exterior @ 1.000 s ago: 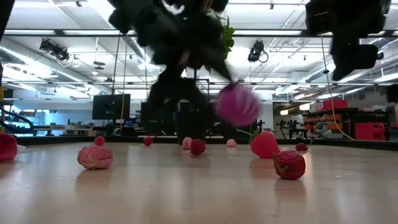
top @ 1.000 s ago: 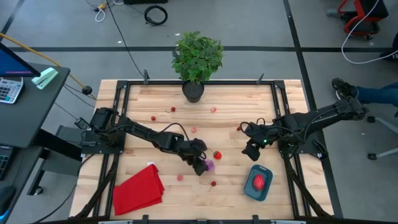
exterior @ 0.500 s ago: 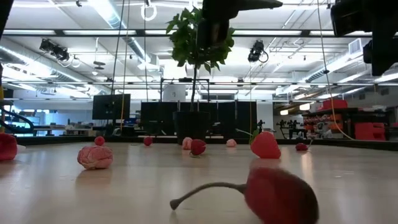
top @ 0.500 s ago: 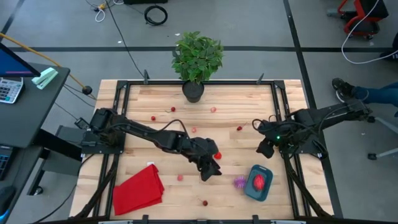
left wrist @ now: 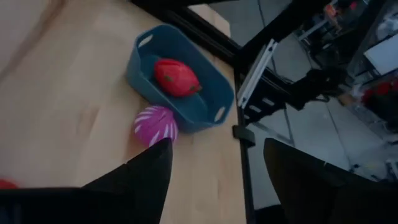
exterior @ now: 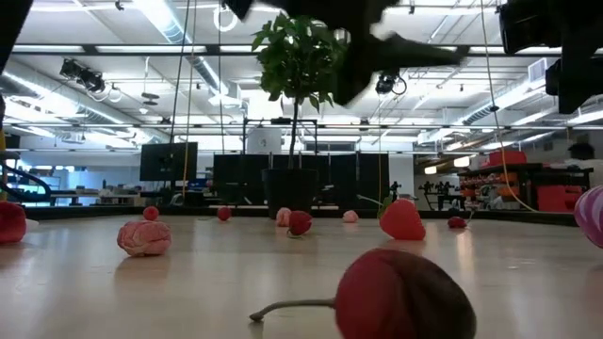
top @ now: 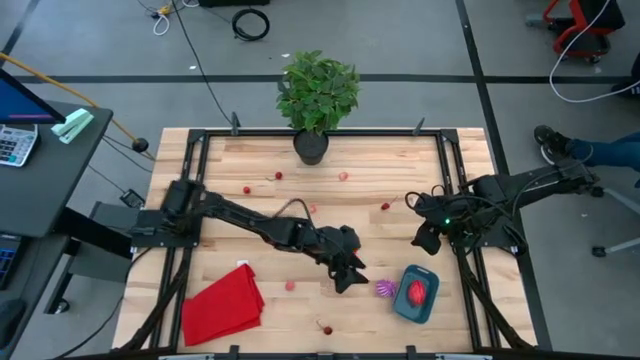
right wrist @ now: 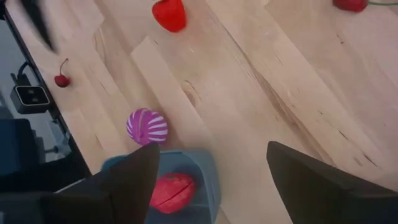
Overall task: Pick and placing Produce into tupperware
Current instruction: Put the onion into the bin
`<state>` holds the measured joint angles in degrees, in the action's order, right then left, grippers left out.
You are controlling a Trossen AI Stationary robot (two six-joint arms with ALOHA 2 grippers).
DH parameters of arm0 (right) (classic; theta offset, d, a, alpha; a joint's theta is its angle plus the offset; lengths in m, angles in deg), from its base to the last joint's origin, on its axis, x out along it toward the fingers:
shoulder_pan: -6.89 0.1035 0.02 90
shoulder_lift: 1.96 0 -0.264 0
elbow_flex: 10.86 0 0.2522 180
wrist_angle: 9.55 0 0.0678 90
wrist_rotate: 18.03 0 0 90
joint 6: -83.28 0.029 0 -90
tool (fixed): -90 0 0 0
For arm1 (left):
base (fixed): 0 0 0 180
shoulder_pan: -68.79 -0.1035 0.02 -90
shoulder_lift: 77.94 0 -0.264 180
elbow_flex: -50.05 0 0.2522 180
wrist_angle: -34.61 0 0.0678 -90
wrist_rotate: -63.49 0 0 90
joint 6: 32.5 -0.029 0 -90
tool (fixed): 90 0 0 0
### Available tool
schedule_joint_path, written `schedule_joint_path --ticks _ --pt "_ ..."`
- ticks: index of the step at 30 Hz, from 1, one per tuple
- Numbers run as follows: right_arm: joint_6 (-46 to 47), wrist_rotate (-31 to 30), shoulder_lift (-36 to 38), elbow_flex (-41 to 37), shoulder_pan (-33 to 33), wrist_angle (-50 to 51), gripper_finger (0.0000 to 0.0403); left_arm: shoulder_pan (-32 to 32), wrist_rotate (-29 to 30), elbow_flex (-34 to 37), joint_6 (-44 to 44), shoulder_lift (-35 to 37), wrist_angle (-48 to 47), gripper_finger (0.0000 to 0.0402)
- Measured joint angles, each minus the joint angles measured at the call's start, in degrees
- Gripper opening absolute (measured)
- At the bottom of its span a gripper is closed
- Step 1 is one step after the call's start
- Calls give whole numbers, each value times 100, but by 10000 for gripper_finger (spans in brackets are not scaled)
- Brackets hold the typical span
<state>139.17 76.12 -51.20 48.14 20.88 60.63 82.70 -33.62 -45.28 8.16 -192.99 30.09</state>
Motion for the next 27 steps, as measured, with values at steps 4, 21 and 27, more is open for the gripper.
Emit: schedule_joint_path --ticks 4,21,27 --pt "-1 0 -2 0 0 -19 307 57 -64 -570 -192 -597 112 259" --pt "-3 0 0 2 0 -34 307 2 -153 -3590 -2482 -2638 -2111 268" --pt "-49 -3 0 2 0 -32 307 -105 -127 -3487 -2974 -2643 -2299 268"
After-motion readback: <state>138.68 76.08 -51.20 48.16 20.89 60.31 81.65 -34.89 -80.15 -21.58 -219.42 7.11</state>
